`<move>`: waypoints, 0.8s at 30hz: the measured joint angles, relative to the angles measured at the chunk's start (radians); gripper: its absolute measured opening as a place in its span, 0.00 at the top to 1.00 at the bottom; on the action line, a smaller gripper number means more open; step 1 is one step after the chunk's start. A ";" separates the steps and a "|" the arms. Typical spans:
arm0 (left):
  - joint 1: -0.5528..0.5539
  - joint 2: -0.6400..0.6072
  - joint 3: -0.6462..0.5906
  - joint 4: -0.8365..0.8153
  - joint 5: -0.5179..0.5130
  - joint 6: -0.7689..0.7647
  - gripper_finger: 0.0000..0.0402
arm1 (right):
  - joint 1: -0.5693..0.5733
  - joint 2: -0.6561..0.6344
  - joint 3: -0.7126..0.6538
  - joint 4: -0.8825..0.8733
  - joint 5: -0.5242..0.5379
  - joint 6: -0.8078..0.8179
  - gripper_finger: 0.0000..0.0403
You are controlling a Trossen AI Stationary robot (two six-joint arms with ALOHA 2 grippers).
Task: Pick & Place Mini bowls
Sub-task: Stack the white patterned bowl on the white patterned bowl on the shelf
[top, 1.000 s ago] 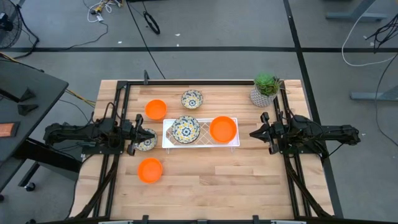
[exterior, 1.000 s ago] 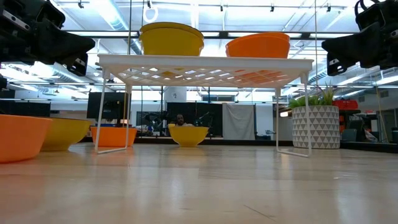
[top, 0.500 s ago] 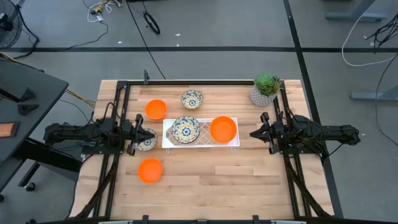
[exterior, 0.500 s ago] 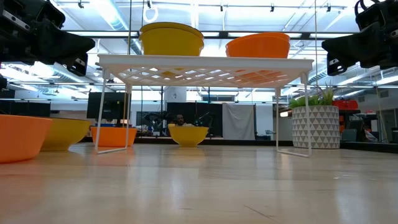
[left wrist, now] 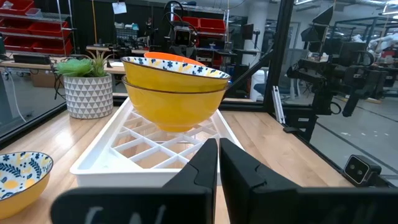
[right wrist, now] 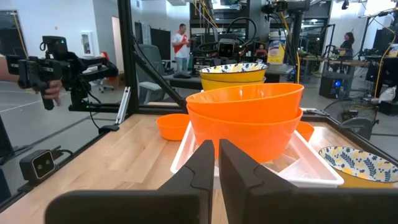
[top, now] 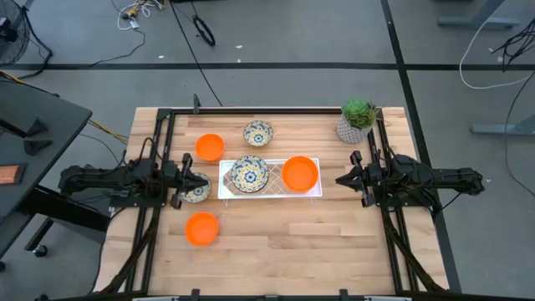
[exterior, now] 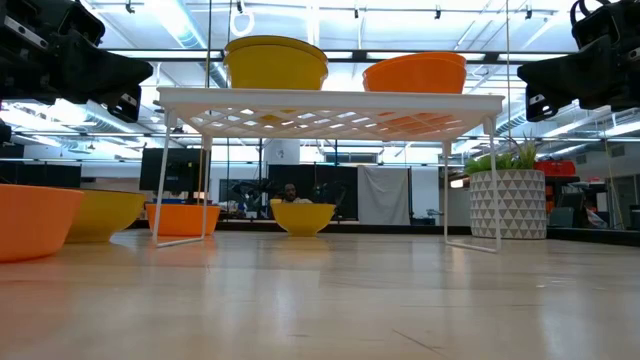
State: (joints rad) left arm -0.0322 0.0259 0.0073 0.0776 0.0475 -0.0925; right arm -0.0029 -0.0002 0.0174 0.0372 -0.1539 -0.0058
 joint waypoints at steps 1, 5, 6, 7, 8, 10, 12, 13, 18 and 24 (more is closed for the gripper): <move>0.000 0.000 0.000 0.000 0.000 0.000 0.94 | 0.000 0.000 0.000 0.000 0.000 0.000 0.93; 0.001 0.000 0.000 0.016 -0.022 0.029 0.94 | 0.000 0.000 0.000 0.000 0.000 0.000 0.93; 0.001 0.000 0.000 0.021 -0.033 0.034 0.94 | 0.000 0.000 0.000 0.000 0.000 0.000 0.93; 0.001 0.000 0.000 0.022 -0.049 0.032 0.94 | 0.000 0.000 0.000 0.000 0.000 0.000 0.93; 0.001 0.000 0.000 0.030 -0.064 0.026 0.94 | 0.000 0.000 0.000 0.000 0.000 0.000 0.93; 0.001 0.000 0.000 0.059 -0.073 0.021 0.94 | 0.000 0.000 0.000 0.000 0.000 0.000 0.93; 0.001 0.000 0.000 0.097 -0.074 0.021 0.94 | 0.000 0.000 0.000 0.000 0.000 0.000 0.93; 0.001 0.000 0.000 0.127 -0.074 0.021 0.94 | 0.000 0.000 0.000 0.000 0.000 0.000 0.93; 0.001 0.000 0.000 0.292 -0.078 0.019 0.94 | 0.000 0.000 0.000 0.000 0.000 0.000 0.93; 0.001 -0.001 0.006 0.411 -0.148 -0.028 0.95 | 0.000 0.000 0.000 0.000 0.000 0.000 0.93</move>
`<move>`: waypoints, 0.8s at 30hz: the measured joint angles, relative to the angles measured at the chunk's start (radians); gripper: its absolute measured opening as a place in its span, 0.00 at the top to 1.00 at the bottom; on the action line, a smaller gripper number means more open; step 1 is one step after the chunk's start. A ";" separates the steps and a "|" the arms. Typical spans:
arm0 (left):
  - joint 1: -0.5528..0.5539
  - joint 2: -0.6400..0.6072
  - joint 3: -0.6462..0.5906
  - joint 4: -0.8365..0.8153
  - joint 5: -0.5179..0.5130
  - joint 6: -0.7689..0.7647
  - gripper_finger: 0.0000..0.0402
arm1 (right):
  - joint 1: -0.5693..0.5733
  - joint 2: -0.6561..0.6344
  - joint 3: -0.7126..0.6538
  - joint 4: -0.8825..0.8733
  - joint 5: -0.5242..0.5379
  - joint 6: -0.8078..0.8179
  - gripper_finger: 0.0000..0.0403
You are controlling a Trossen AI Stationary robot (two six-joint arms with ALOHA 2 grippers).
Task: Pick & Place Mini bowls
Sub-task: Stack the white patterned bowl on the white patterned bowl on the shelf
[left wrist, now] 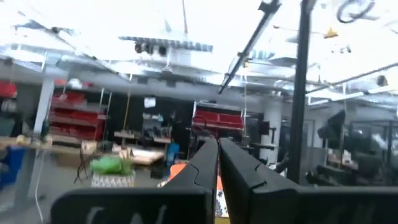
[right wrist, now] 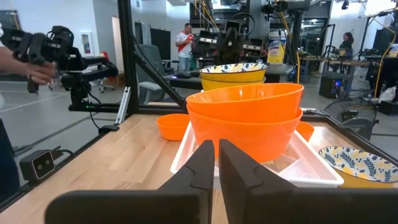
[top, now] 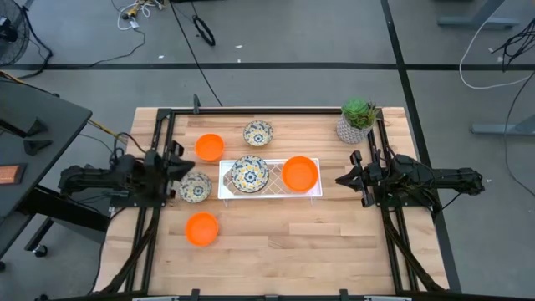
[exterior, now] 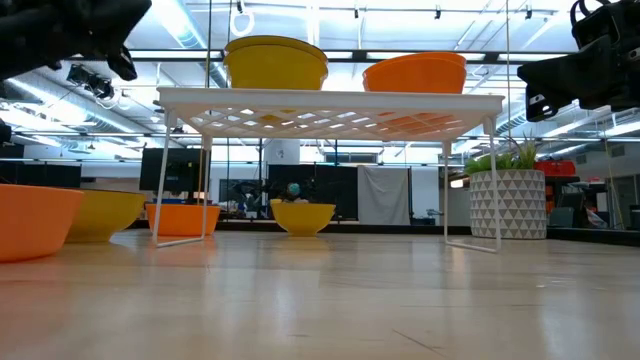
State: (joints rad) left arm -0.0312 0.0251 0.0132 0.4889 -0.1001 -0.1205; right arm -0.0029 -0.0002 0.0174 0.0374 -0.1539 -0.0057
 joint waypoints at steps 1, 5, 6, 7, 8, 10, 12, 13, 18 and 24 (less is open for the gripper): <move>0.000 0.001 0.009 -0.009 -0.010 -0.015 0.97 | 0.000 0.000 0.000 0.000 0.000 0.000 0.93; 0.000 0.001 0.064 0.002 -0.051 -0.033 0.99 | 0.000 0.000 0.000 0.000 0.000 0.000 0.93; 0.000 0.001 0.077 -0.002 -0.074 -0.033 0.99 | 0.000 0.000 0.000 0.000 0.000 0.000 0.93; 0.000 0.001 0.092 -0.006 -0.097 -0.032 0.99 | 0.000 0.000 0.000 0.000 0.000 0.000 0.93; 0.000 0.001 0.108 -0.008 -0.120 -0.027 0.99 | 0.000 0.000 0.000 0.000 0.000 0.000 0.93; 0.000 0.001 0.145 -0.004 -0.161 -0.021 0.99 | 0.000 0.000 0.000 0.000 0.000 0.000 0.93; 0.000 0.001 0.181 -0.011 -0.197 -0.021 0.99 | 0.000 0.000 0.000 0.000 0.000 0.000 0.93; 0.000 0.001 0.202 -0.019 -0.211 -0.020 0.99 | 0.000 0.000 0.000 0.000 0.000 0.000 0.93; 0.000 0.007 0.312 -0.086 -0.266 -0.010 1.00 | 0.000 0.000 0.000 0.000 0.000 0.000 0.93; 0.000 0.096 0.466 -0.229 -0.300 0.028 1.00 | 0.000 0.000 0.000 0.000 0.000 0.000 0.93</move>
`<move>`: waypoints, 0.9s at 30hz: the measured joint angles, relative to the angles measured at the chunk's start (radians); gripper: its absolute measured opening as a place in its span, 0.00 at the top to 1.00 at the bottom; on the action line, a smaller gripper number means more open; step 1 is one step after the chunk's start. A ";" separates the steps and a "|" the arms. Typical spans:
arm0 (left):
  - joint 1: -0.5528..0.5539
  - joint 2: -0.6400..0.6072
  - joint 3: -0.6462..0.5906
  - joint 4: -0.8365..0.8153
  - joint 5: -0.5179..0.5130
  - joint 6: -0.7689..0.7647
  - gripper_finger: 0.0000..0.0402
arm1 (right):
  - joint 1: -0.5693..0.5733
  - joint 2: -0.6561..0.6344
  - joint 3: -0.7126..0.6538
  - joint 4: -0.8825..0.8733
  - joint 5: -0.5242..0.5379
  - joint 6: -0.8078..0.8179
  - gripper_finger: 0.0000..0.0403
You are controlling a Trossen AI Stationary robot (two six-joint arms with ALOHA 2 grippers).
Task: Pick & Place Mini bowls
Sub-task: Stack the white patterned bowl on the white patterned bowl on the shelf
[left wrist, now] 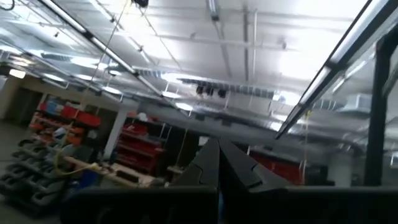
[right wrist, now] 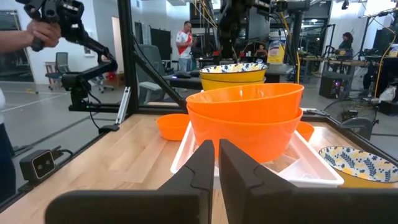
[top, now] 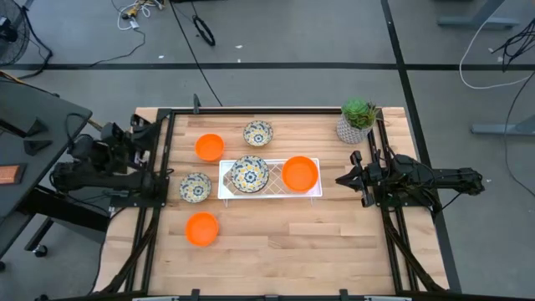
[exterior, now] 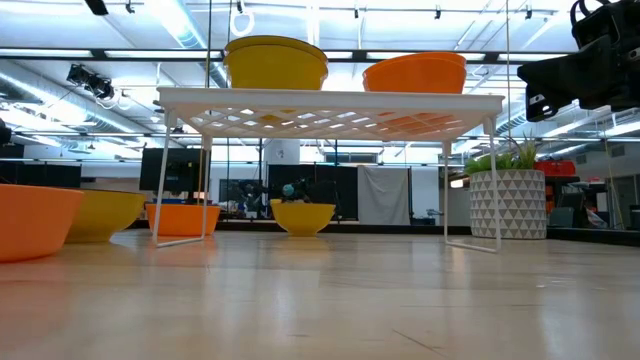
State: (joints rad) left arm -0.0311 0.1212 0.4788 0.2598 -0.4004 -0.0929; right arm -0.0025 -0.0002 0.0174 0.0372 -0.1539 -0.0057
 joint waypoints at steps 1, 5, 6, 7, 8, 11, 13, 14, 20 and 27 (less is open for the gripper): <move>0.000 0.024 0.024 -0.021 -0.002 0.005 1.00 | 0.000 0.000 0.000 0.000 0.000 0.000 0.93; 0.000 0.125 0.114 -0.090 -0.021 0.007 1.00 | 0.000 0.000 0.000 0.000 0.000 0.000 0.93; 0.000 0.152 0.136 -0.102 -0.023 0.007 1.00 | 0.000 0.000 0.000 0.000 0.000 0.000 0.93; 0.000 0.177 0.154 -0.106 -0.023 0.008 1.00 | 0.000 0.000 0.000 0.000 0.000 0.000 0.93; 0.000 0.201 0.170 -0.114 -0.024 0.009 1.00 | 0.000 0.000 0.000 0.000 0.000 0.000 0.93; 0.000 0.272 0.228 -0.125 -0.026 0.011 1.00 | 0.000 0.000 0.000 0.000 0.000 0.000 0.93; 0.004 0.315 0.270 -0.145 -0.026 0.012 1.00 | 0.000 0.000 0.000 0.000 0.000 0.000 0.93; 0.009 0.336 0.291 -0.157 -0.026 0.012 1.00 | 0.000 0.000 0.000 0.000 0.000 0.000 0.93; 0.042 0.438 0.424 -0.242 -0.005 0.012 1.00 | 0.000 0.000 0.000 0.000 0.000 0.000 0.93; 0.095 0.540 0.594 -0.362 0.063 0.026 1.00 | 0.000 0.000 0.000 0.000 0.000 0.000 0.93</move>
State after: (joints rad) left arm 0.0638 0.6615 1.0724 -0.1018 -0.3370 -0.0669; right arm -0.0029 -0.0002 0.0174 0.0372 -0.1539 -0.0055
